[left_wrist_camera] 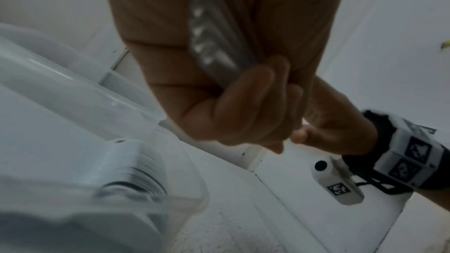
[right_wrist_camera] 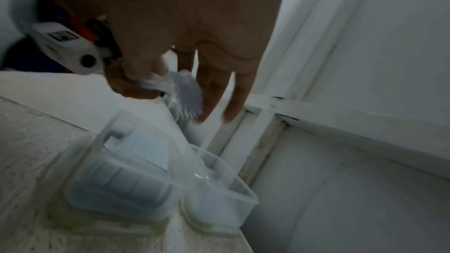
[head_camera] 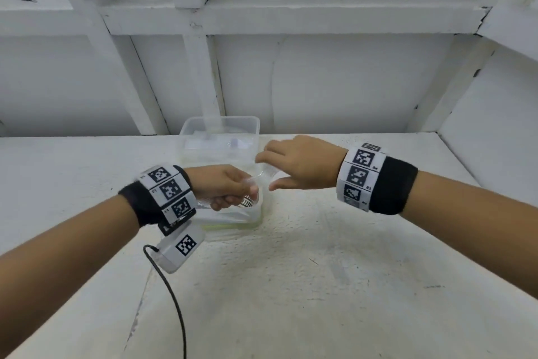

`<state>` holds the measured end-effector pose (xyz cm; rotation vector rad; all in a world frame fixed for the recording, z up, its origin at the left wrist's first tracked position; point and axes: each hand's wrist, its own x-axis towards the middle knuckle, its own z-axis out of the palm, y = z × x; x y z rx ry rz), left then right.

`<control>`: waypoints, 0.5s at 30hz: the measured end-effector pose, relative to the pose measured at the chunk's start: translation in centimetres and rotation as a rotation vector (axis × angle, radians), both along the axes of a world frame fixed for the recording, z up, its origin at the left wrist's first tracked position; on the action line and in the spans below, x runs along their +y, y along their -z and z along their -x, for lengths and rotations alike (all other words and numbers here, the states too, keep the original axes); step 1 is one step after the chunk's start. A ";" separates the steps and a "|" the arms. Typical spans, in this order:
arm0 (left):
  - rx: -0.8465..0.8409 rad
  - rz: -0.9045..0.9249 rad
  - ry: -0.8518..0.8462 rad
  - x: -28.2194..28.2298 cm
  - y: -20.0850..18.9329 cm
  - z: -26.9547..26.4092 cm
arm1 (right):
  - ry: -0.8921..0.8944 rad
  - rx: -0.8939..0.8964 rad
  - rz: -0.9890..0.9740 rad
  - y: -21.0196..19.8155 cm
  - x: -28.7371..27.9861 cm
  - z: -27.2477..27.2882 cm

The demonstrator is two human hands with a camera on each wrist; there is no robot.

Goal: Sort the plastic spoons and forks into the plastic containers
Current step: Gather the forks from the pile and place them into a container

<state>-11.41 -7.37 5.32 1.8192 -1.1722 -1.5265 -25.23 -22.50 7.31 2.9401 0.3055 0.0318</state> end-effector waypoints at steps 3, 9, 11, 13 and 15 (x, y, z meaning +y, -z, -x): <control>0.029 -0.039 0.050 -0.1 -0.8 -1.2 | 0.010 0.206 0.037 -0.2 0.8 -1.2; -0.074 -0.049 0.131 -0.3 -1.5 -4.4 | -0.027 0.164 -0.204 0.7 0.1 -3.0; -0.128 -0.001 0.030 -0.4 -1.9 -6.1 | 0.007 0.148 -0.261 0.7 -0.7 -4.2; -0.237 0.123 -0.215 -0.5 -2.1 -8.8 | 0.093 0.135 -0.315 0.7 -2.5 -6.0; -0.395 0.226 -0.480 -0.4 -1.7 -12.3 | 0.172 0.104 -0.353 0.7 -4.7 -8.5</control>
